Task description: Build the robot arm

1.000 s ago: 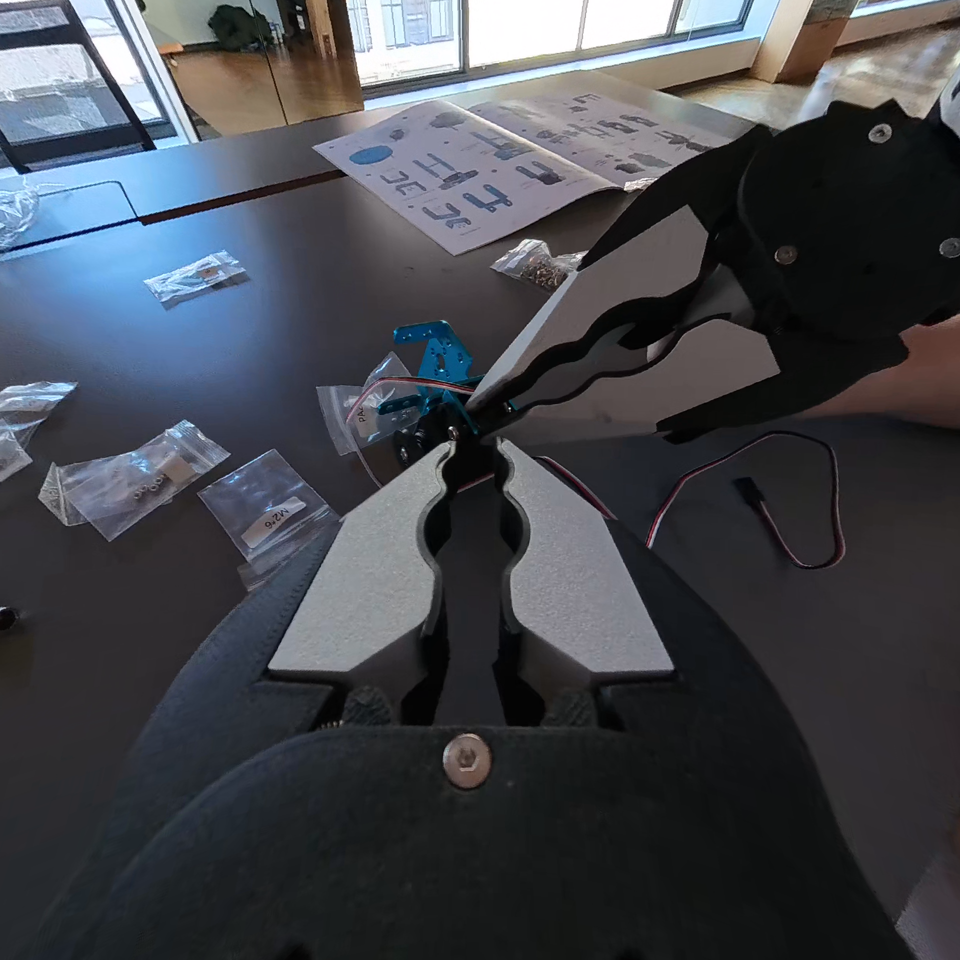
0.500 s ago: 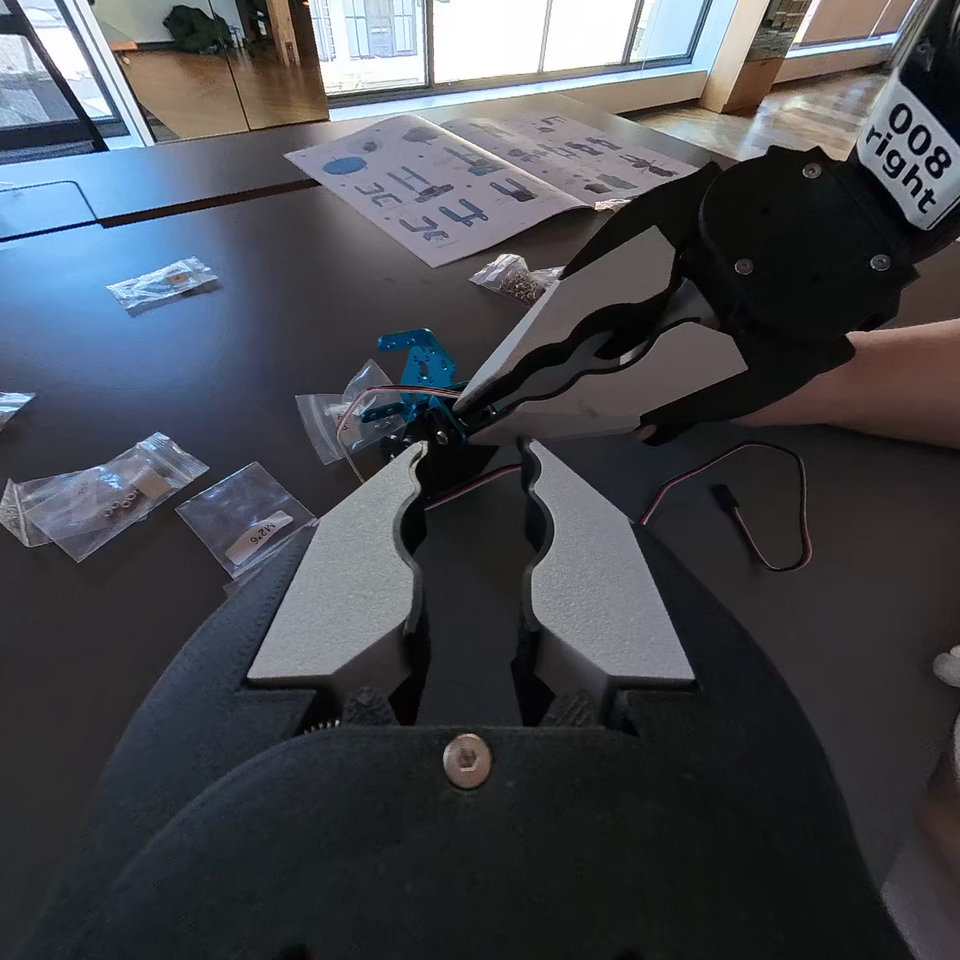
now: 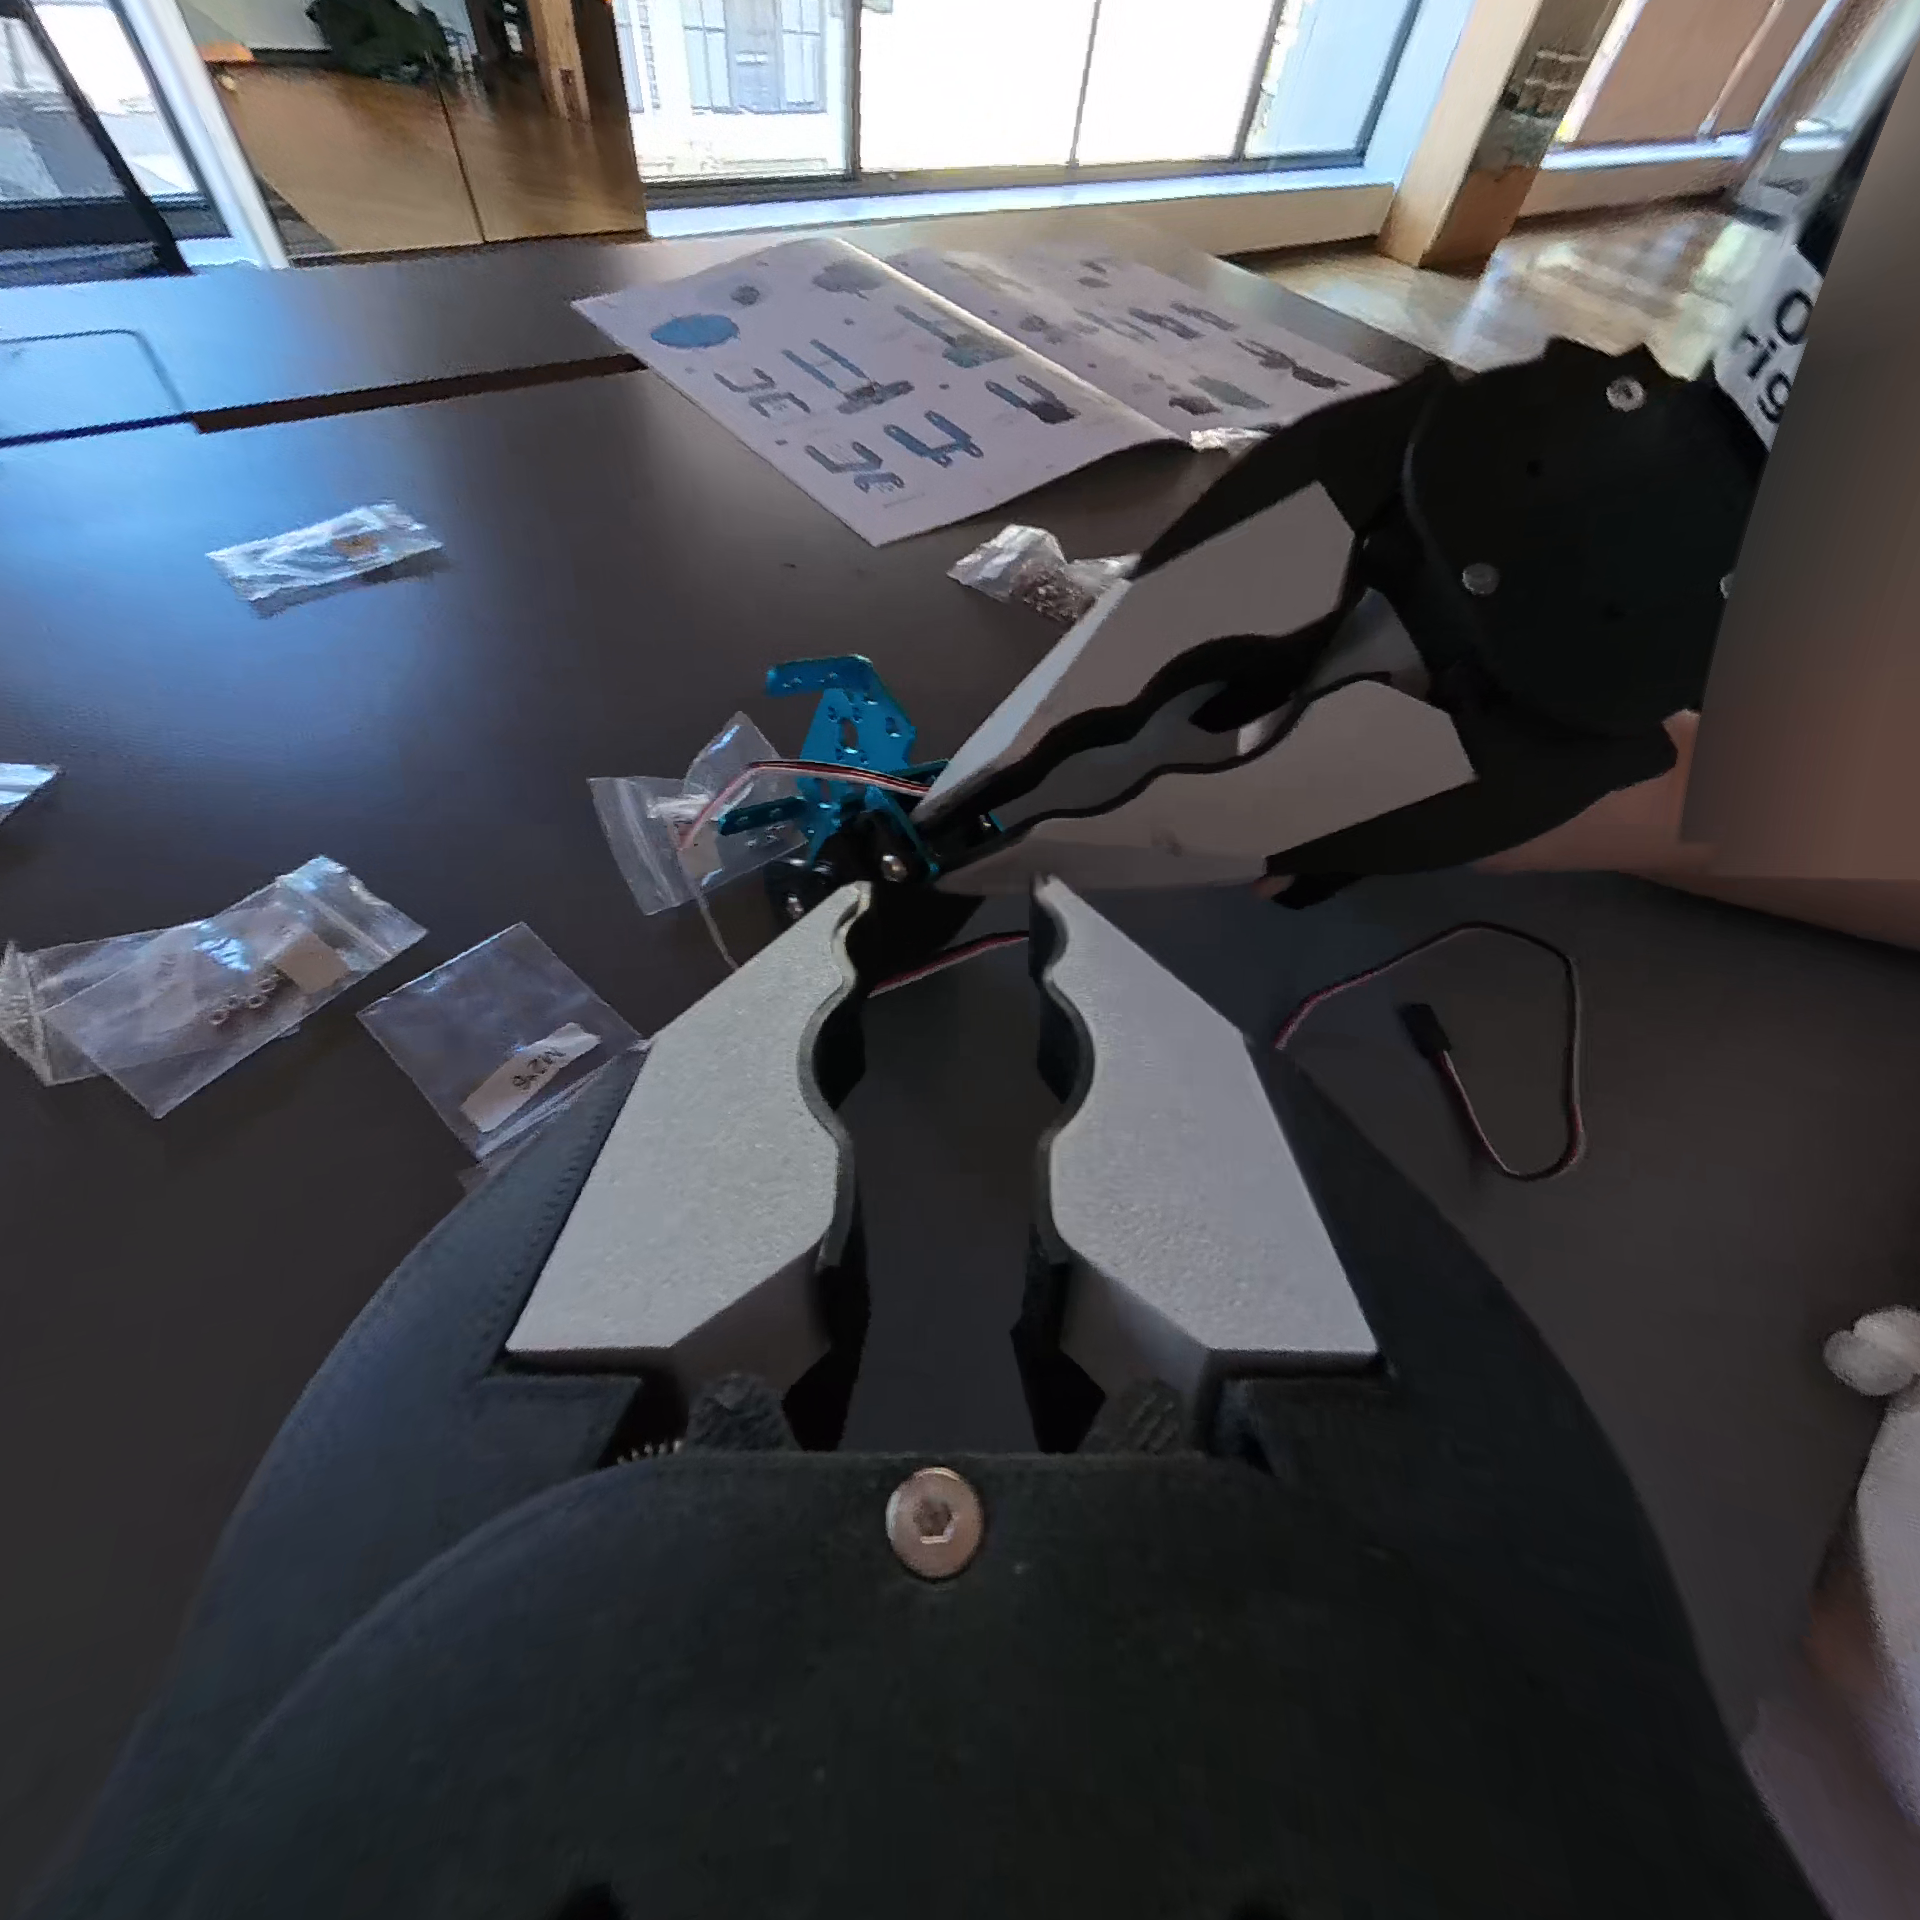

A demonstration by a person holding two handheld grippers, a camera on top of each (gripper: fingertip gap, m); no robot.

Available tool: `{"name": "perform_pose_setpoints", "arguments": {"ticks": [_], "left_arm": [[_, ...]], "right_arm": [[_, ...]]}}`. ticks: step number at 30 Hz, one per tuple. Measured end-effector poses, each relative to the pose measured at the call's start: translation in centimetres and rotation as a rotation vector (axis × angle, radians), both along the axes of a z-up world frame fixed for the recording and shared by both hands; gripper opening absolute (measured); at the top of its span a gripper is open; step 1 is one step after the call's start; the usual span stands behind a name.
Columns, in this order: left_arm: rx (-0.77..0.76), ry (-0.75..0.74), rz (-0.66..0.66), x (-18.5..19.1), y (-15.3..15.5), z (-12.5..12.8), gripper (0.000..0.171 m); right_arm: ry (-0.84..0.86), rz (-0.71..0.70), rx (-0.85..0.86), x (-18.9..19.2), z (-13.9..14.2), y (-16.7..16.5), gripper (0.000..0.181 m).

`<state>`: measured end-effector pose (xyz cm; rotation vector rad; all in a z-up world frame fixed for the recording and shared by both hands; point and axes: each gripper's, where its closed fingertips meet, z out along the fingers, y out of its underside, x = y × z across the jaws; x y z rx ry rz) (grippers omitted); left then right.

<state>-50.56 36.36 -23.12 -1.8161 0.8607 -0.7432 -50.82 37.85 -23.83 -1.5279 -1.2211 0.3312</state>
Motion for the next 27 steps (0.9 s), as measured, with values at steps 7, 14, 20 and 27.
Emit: {"name": "perform_pose_setpoints", "arguments": {"ticks": [7,14,20,27], "left_arm": [[-0.092,0.009,0.093,-0.5,1.9,1.0,0.024],[-0.176,0.154,0.128,0.2,2.5,-0.1,0.029],[-0.161,0.215,0.127,0.2,2.4,-0.3,0.026],[-0.236,0.206,0.09,0.4,2.2,-0.6,0.022]], "right_arm": [[0.001,-0.009,0.013,-0.1,0.0,0.2,0.006],[-0.007,-0.019,0.026,0.0,0.0,0.3,0.006],[-0.008,-0.034,0.032,0.0,0.0,0.4,0.006],[-0.009,-0.053,0.034,-0.1,-0.1,0.6,0.006]]}}
